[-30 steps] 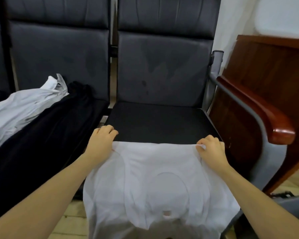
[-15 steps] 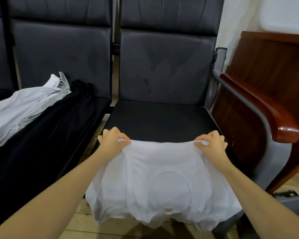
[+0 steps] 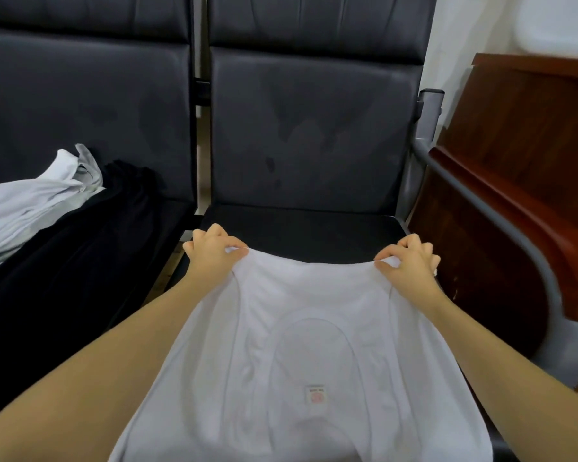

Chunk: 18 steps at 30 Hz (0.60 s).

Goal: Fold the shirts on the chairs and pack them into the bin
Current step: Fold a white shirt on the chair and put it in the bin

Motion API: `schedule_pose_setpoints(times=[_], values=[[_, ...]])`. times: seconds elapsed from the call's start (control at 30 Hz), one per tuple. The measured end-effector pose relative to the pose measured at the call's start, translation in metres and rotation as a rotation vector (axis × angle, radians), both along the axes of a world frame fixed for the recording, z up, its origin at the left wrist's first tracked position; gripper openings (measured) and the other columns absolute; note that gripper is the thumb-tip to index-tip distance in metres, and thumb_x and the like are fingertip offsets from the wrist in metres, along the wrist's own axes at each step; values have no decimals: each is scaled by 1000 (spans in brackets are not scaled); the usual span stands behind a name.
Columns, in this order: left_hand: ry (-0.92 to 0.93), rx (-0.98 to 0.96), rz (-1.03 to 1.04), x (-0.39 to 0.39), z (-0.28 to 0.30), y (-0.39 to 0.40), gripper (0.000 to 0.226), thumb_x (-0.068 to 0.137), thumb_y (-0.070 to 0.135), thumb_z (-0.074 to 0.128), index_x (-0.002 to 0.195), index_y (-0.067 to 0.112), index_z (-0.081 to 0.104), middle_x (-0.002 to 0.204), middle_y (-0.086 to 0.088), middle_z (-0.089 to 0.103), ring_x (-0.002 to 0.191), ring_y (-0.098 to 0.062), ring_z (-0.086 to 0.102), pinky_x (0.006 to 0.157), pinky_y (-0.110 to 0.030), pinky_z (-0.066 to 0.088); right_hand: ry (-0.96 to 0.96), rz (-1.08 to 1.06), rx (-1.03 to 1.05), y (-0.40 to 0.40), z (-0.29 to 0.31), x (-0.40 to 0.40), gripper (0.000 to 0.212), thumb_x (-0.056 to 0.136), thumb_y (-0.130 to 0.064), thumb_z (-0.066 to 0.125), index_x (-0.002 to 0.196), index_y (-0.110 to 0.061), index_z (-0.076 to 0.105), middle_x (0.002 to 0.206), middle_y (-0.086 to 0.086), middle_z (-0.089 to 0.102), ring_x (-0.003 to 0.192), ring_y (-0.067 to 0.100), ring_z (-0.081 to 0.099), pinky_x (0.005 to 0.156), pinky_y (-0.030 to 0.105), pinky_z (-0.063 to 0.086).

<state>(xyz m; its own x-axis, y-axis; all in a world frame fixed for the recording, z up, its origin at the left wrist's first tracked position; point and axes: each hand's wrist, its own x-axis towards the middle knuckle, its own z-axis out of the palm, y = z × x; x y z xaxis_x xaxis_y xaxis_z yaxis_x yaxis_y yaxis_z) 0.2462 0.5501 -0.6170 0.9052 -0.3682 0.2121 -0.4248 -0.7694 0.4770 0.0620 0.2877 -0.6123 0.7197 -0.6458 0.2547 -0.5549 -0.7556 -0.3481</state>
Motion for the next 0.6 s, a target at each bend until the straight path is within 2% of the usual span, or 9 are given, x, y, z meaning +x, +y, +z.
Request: schedule_pose_setpoints(times=[0.17,0.3,0.37,0.47,0.6], values=[[-7,-120,5,25,4,-24,14,92,29,59,95,28,73,102,1,48,106,-23,35,86,-31,17,-150,-43,-8,-13,9,31,13,93,-23,58,92,-26,70,98,-4,35,92,15,22,81,31,20],[-77,-157,35,47,17,-42,18,94,25,56,95,26,74,97,2,43,99,-21,32,82,-30,17,-204,-59,-95,-26,25,58,10,94,-21,58,93,-22,68,97,-2,33,93,20,26,81,33,19],[-130,-206,59,57,29,-49,19,94,26,54,95,26,73,95,3,41,94,-19,29,83,-30,17,-270,-72,-126,-31,35,69,10,95,-18,55,93,-21,65,98,-1,33,95,25,32,85,37,23],[-229,-320,57,68,46,-56,16,94,30,57,96,27,73,94,4,40,96,-19,32,84,-29,17,-359,-87,-141,-39,48,81,11,95,-18,53,91,-22,62,99,0,35,97,29,35,90,45,28],[-293,-397,29,67,57,-56,15,92,33,60,96,27,73,94,4,42,98,-20,35,82,-26,14,-444,-89,-121,-37,55,81,9,95,-21,55,92,-21,63,99,0,36,98,30,36,89,43,27]])
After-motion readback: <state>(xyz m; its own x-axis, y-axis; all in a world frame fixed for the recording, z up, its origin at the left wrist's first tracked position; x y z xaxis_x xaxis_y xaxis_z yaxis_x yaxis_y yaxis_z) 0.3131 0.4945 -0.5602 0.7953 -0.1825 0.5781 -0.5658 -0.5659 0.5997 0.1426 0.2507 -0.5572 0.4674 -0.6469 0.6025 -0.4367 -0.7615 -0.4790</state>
